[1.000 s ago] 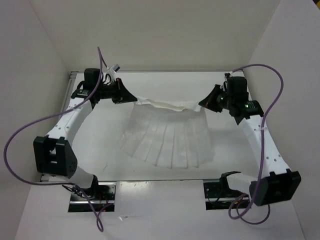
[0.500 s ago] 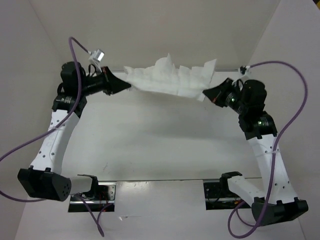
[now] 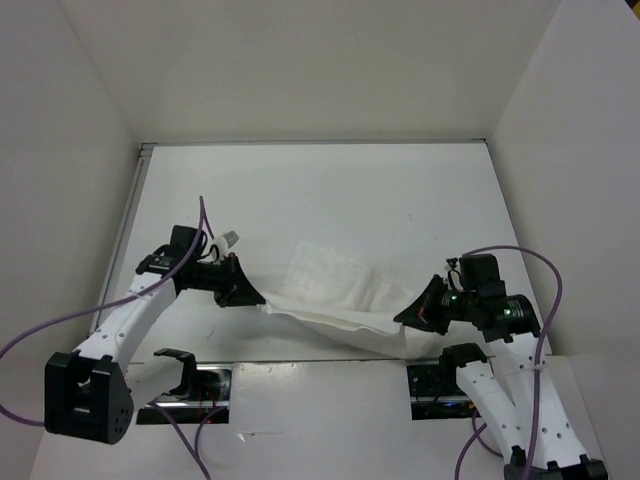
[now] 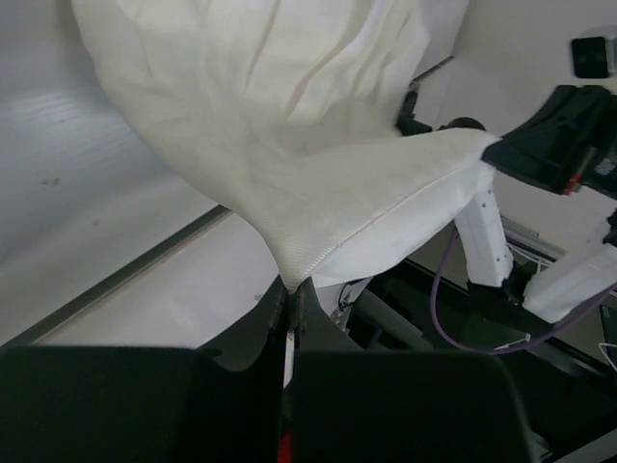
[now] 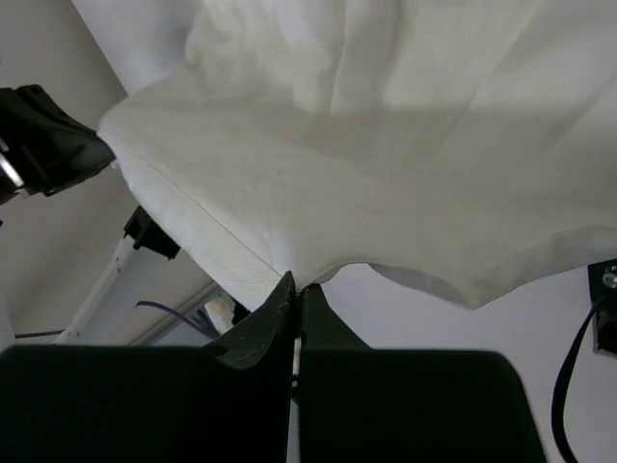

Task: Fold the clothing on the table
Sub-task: Flatten the skirt out

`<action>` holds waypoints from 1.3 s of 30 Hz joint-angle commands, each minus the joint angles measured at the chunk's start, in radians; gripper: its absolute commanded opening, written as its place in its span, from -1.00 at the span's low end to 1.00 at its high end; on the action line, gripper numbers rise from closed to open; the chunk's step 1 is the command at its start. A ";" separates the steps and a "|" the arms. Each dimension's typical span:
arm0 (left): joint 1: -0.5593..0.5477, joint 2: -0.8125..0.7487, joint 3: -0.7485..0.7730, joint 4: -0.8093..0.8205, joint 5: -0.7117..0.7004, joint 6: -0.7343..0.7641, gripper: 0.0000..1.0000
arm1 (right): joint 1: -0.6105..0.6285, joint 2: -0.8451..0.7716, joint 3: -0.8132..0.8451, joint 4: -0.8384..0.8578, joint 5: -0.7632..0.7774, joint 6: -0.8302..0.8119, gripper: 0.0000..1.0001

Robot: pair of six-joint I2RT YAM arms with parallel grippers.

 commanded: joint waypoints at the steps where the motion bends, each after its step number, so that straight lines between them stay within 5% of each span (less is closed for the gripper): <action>1: 0.011 -0.023 0.087 -0.095 -0.019 0.001 -1.00 | 0.015 -0.042 0.016 -0.189 -0.005 0.053 -1.00; 8: -0.027 0.169 0.249 0.114 -0.038 -0.065 -1.00 | 0.129 -0.001 0.016 -0.069 0.106 0.219 -1.00; 12: -0.027 0.242 0.370 0.195 -0.199 -0.088 -1.00 | 0.130 0.241 0.111 0.089 0.216 0.161 -1.00; 19: 0.020 0.586 0.842 0.274 -0.252 -0.073 -1.00 | 0.014 0.864 0.752 0.247 0.462 -0.146 -1.00; 23: 0.086 0.681 1.148 0.208 -0.295 -0.037 -1.00 | 0.014 1.055 1.192 0.181 0.597 -0.189 -1.00; 27: 0.134 0.597 1.159 0.254 -0.321 -0.053 -1.00 | 0.026 1.083 1.386 0.190 0.633 -0.211 -1.00; 32: 0.146 0.465 0.928 0.254 -0.332 -0.043 -0.99 | 0.070 0.947 1.087 0.248 0.527 -0.186 -1.00; 39: 0.117 0.367 0.419 0.214 -0.318 -0.056 -0.99 | 0.099 0.774 0.370 0.347 0.268 -0.071 -1.00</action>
